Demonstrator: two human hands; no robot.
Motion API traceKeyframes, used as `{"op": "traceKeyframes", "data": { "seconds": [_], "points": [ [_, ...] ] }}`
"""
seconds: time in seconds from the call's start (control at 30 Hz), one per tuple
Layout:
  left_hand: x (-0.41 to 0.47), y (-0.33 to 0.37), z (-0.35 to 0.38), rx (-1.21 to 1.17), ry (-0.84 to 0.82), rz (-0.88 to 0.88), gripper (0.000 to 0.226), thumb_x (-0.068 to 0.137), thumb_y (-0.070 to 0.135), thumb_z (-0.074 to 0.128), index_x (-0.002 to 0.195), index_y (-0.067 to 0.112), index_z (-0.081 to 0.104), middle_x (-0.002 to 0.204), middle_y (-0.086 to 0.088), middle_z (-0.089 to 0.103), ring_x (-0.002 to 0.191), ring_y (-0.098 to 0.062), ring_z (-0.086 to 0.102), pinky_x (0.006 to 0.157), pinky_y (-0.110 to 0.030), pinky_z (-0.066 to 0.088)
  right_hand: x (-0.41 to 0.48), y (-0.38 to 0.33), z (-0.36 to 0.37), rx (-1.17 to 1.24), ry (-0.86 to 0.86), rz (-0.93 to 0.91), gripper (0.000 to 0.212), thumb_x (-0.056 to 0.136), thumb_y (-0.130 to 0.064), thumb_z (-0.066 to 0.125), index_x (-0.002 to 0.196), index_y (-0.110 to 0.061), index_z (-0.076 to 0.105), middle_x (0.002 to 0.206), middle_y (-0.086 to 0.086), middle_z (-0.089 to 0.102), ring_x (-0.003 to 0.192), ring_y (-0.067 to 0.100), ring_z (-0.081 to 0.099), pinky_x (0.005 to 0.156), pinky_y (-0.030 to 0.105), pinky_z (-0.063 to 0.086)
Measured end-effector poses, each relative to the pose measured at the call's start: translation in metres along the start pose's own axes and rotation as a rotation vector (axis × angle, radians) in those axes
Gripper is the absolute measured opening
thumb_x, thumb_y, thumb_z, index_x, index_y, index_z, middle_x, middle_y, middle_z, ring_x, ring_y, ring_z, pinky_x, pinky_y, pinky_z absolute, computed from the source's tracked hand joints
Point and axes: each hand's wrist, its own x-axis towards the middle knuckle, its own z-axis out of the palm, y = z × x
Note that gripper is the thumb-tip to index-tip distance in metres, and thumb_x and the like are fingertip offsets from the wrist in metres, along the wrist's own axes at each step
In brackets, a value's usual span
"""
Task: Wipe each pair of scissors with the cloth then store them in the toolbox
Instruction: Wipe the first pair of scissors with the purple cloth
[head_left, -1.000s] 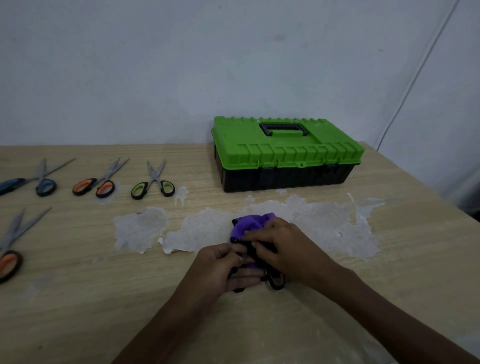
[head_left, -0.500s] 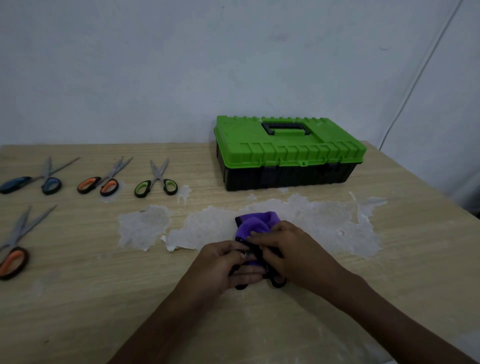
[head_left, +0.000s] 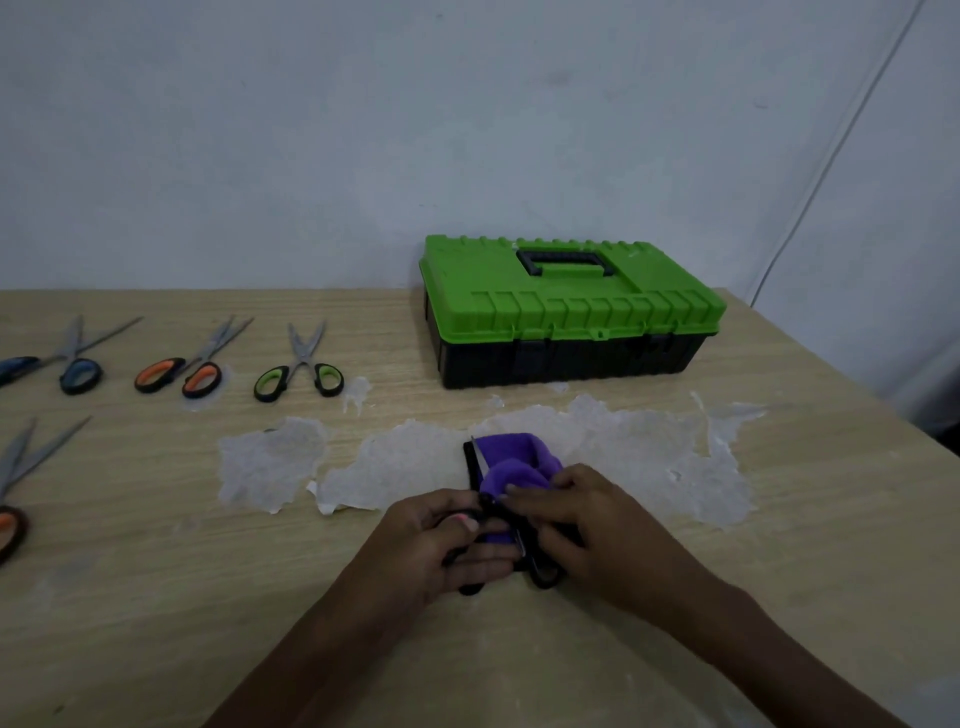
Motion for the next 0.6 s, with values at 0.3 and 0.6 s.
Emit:
{"op": "traceKeyframes", "data": {
  "seconds": [0.3, 0.6],
  "points": [
    [0.000, 0.001, 0.001, -0.013, 0.022, -0.019, 0.024, 0.099, -0.006, 0.045, 0.116, -0.004, 0.061, 0.099, -0.023, 0.075, 0.089, -0.039, 0.074, 0.076, -0.042, 0.063, 0.019, 0.009, 0.005, -0.162, 0.088, 0.109, 0.042, 0.096, -0.028, 0.046, 0.135, -0.041, 0.047, 0.104, 0.000, 0.046, 0.093, 0.011, 0.043, 0.078, 0.021, 0.040],
    [-0.002, 0.001, 0.002, 0.025, 0.032, -0.010, 0.024, 0.099, -0.005, 0.044, 0.115, -0.004, 0.062, 0.100, -0.022, 0.075, 0.090, -0.039, 0.074, 0.078, -0.042, 0.063, 0.029, 0.025, 0.003, -0.161, 0.211, 0.196, 0.040, 0.096, -0.026, 0.045, 0.133, -0.037, 0.051, 0.093, 0.000, 0.050, 0.091, 0.012, 0.048, 0.069, 0.021, 0.037]
  ]
}}
